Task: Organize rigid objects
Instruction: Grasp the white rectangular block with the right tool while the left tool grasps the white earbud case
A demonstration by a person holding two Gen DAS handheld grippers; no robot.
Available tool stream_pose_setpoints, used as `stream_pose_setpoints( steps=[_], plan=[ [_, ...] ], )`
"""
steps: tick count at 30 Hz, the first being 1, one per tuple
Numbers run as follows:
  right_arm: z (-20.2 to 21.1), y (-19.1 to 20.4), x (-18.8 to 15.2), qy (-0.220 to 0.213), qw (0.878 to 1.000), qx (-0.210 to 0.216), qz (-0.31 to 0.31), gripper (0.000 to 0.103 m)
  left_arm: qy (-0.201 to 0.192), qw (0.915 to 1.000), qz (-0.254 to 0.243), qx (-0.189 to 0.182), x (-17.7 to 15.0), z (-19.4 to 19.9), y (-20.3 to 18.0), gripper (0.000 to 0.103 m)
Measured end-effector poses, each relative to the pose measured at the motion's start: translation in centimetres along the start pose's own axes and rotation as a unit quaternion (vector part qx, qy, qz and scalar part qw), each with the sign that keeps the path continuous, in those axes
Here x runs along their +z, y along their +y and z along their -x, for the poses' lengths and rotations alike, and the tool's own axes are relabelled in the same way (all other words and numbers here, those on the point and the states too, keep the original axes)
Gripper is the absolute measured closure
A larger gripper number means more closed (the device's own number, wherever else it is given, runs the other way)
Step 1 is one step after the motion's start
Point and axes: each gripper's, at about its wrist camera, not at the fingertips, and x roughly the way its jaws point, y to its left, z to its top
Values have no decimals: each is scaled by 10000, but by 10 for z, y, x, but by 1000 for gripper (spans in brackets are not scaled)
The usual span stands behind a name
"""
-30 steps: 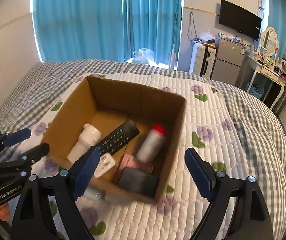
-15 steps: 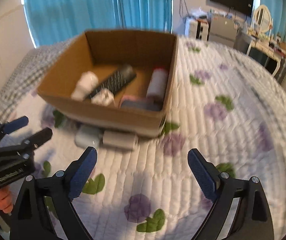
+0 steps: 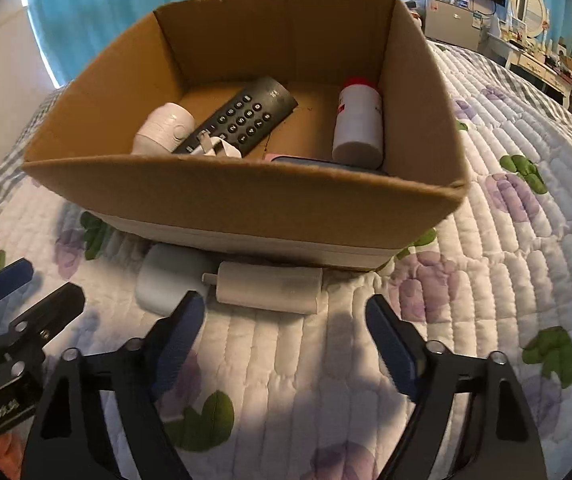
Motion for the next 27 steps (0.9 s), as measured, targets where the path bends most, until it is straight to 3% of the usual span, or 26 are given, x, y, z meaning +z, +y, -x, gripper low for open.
stream_pose_setpoints(
  steps=[5,12,18,27],
  plan=[
    [-7,-1,-1,16,9998,190,-61,49,63,10000,21,37,0,-4,1,21],
    [21,-19,-8,-72,9993,188,-317,49,230,9997,-92,21,5,-9,-11,21],
    [44,-40,-8,-337,9980,-410,-338,49,357,9990,-274,-71,9,-13,-35,21],
    [45,-51,-1,-208,9973,-363,-607,49,279,9989,-380,35,10,-31,-63,21]
  ],
)
